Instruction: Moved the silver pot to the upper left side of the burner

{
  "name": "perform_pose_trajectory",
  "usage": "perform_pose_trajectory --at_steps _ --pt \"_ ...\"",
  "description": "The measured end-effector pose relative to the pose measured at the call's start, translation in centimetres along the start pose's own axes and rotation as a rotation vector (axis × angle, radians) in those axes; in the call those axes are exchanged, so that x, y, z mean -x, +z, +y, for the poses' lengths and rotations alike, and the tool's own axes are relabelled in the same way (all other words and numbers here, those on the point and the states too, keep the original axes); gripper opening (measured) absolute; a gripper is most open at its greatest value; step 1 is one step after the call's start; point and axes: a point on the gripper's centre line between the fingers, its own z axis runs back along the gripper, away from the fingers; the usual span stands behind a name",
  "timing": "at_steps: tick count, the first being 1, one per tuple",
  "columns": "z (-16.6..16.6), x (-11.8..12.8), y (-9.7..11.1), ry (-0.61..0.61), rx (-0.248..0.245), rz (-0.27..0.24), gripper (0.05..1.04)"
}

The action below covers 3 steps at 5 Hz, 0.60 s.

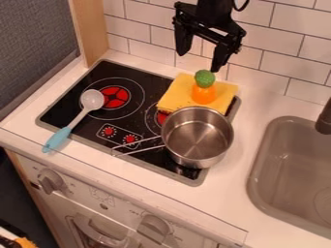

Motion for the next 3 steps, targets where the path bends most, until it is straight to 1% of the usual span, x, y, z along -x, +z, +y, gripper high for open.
perform_pose_trajectory --at_steps 1,2,3 --pt "-0.3 0.4 -1.4 -0.004 0.007 0.036 1.001" --pt "-1.2 0.7 -1.9 -0.015 0.046 -0.008 1.001" --pt "-2.9 0.8 0.5 -0.017 0.099 -0.079 1.001"
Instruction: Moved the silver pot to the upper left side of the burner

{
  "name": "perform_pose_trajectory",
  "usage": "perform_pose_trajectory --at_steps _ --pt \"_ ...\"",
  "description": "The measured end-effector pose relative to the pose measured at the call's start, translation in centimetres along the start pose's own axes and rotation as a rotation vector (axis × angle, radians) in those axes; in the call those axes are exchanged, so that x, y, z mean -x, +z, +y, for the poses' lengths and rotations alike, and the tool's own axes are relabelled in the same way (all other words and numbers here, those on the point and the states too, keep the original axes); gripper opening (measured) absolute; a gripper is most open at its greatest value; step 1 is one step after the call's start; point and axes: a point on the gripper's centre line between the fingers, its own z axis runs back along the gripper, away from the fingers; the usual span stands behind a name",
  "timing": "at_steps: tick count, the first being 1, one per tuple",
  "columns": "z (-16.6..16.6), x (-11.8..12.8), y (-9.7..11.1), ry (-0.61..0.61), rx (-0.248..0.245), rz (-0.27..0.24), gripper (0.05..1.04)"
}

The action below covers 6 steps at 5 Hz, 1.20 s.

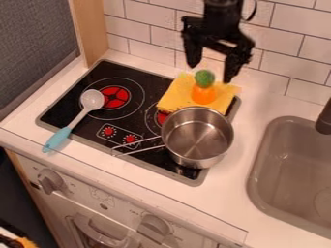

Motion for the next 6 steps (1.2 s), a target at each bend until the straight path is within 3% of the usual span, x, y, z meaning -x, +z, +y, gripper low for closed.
perform_pose_trajectory --at_steps 1,2,4,5,6 --pt "-2.1 1.1 0.3 -0.005 0.041 -0.019 1.001" --pt "-4.3 3.1 -1.5 -0.027 0.061 0.022 1.0" --pt "-6.2 6.1 -5.4 -0.066 0.05 0.096 1.001" --pt "-6.6 6.1 -5.9 -0.062 0.04 0.09 0.948" --pt "-6.5 6.3 -6.6 -0.053 0.033 0.094 0.663"
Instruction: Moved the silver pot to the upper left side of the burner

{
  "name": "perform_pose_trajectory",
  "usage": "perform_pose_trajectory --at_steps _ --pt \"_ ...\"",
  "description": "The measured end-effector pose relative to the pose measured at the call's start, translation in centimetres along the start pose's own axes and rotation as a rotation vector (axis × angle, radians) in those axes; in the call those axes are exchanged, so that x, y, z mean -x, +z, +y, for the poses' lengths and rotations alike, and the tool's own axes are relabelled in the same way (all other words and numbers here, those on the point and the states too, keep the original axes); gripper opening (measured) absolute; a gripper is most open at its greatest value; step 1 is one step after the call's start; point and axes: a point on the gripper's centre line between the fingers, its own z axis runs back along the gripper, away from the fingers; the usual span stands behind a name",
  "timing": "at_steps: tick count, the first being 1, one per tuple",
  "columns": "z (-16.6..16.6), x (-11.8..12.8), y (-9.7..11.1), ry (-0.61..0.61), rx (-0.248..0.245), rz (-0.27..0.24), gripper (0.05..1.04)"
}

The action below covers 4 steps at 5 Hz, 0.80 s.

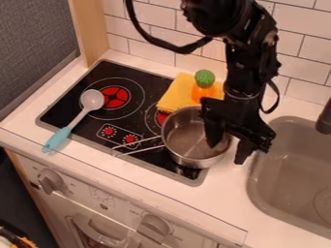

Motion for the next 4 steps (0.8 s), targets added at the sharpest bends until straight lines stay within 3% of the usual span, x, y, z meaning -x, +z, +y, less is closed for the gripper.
perform_pose_trajectory --at_steps 1,2,3,4 --pt "0.2 0.1 0.0 0.009 -0.014 0.005 0.359" --pt "0.0 0.1 -0.3 0.015 -0.013 0.011 0.155" --pt "0.0 0.2 -0.3 0.024 -0.015 0.012 0.085" --pt "-0.7 1.4 0.7 0.033 0.004 0.001 0.085"
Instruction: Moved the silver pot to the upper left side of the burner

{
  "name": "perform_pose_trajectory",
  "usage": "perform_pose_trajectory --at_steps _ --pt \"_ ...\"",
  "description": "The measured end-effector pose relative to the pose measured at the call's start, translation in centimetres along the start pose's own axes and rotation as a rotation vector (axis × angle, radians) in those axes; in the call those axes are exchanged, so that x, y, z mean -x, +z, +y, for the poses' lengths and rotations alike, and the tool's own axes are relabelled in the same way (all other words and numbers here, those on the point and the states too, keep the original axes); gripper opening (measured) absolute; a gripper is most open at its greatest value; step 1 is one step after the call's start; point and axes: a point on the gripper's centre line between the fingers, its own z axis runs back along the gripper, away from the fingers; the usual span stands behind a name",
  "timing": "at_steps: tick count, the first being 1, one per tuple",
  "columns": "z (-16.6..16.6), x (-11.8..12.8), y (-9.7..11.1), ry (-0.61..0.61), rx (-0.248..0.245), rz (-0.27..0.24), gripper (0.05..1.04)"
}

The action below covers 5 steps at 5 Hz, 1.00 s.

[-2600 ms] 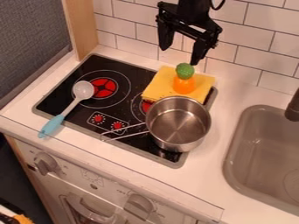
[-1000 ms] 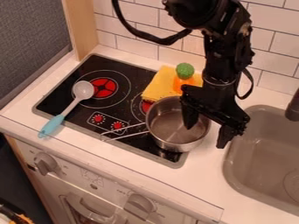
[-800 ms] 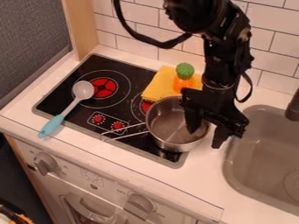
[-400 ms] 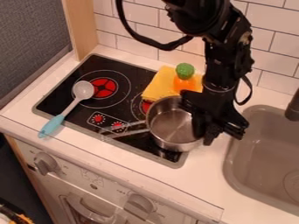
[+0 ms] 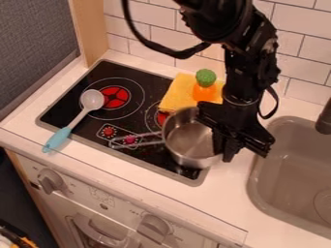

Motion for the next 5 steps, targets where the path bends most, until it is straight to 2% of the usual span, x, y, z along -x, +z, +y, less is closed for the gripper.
perform_pose_trajectory --at_steps 1,2,3,4,5 --pt "-0.2 1.5 4.8 0.013 0.026 -0.061 0.076" --pt "2.8 2.6 7.4 0.004 0.059 -0.043 0.069" --pt "7.6 0.9 6.9 -0.075 0.022 0.005 0.069" --pt "11.9 -1.0 5.5 -0.181 -0.01 0.049 0.069" --pt "15.2 -2.8 4.9 -0.23 -0.054 0.048 0.069"
